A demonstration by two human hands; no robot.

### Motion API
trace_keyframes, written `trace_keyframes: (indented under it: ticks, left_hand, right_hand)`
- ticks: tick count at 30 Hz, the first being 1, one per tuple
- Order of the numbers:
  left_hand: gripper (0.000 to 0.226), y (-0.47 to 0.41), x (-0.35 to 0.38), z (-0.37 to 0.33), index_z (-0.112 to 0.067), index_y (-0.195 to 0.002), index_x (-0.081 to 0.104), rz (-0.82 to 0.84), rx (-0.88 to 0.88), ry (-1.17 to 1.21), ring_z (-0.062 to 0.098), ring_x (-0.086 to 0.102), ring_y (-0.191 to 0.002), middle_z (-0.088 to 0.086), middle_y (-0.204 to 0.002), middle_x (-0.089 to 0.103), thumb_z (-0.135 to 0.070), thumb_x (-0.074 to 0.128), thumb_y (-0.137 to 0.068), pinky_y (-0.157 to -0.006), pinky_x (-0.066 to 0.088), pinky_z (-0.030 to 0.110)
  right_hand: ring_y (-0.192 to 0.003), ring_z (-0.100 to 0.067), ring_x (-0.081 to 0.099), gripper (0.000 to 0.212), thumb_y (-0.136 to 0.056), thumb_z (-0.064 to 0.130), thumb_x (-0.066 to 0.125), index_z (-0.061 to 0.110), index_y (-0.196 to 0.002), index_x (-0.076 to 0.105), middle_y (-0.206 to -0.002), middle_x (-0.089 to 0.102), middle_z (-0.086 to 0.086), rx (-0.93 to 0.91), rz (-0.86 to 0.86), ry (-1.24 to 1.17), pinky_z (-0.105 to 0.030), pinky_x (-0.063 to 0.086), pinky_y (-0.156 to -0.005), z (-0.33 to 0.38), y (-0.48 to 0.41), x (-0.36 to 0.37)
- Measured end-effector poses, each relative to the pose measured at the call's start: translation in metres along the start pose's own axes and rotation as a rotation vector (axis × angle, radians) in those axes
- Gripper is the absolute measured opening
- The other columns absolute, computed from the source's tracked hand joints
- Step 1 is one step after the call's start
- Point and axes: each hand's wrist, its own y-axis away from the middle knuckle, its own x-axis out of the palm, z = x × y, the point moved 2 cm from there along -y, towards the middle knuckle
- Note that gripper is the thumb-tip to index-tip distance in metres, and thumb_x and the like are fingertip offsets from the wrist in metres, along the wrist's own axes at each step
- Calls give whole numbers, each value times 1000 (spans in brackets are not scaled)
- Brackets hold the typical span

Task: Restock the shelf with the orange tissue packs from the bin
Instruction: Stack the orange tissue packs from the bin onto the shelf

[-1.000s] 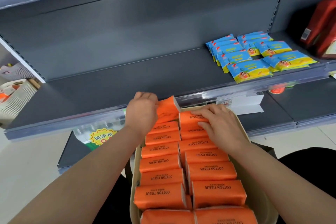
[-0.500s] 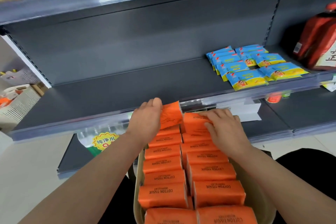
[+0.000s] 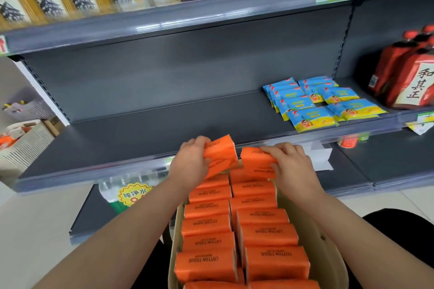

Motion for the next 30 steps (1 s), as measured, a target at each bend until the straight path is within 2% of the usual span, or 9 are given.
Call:
trace_keyframes:
  ticks: [5, 10, 15, 19, 23, 30]
  left_hand:
    - [46, -27, -27, -8, -23, -129, 48, -116, -22, -4, 25, 47, -118, 2, -124, 56, -19, 63, -85, -92, 45, 40]
    - [44, -89, -35, -17, -21, -130, 48, -113, -44, -1, 26, 45, -120, 4, -126, 55, -17, 60, -88, -92, 44, 39]
    - [47, -135, -9, -10, -23, -133, 43, -20, -104, -30, 25, 44, -121, 5, -126, 53, -15, 57, -89, -88, 45, 39]
    - [48, -180, 6, -6, -25, -134, 44, -26, -87, -36, 25, 46, -121, 5, -127, 54, -15, 59, -89, -89, 47, 40]
    - [46, -224, 20, -9, -25, -131, 50, -30, -57, -49, 28, 49, -116, 8, -123, 54, -10, 56, -88, -91, 48, 42]
    - [50, -294, 48, -18, -25, -131, 52, -84, 6, -121, 30, 44, -121, 10, -124, 54, -3, 49, -86, -94, 45, 41]
  right_hand:
    - [-112, -27, 39, 53, -86, 5, 54, 31, -133, 51, -125, 50, -2, 21, -77, -39, -41, 37, -88, -9, -29, -19]
    - [-106, -36, 44, 50, -85, 4, 57, 24, -131, 54, -122, 55, -8, -7, -151, -31, -46, 42, -87, -22, -86, -36]
    - [-111, -32, 42, 49, -89, 9, 55, 26, -134, 50, -125, 51, -5, -21, -90, 40, -42, 39, -88, -36, -129, -23]
    - [-110, -30, 43, 55, -85, 5, 59, 26, -134, 50, -125, 51, -4, -88, -61, 21, -46, 42, -91, -48, -158, -8]
    - [-110, -32, 43, 52, -88, 7, 58, 23, -136, 49, -125, 50, -7, -86, -86, -3, -45, 40, -95, -63, -177, 1]
    - [-101, -34, 50, 48, -82, 10, 67, 19, -129, 58, -116, 57, -9, -159, -200, 29, -48, 49, -83, -74, -193, 19]
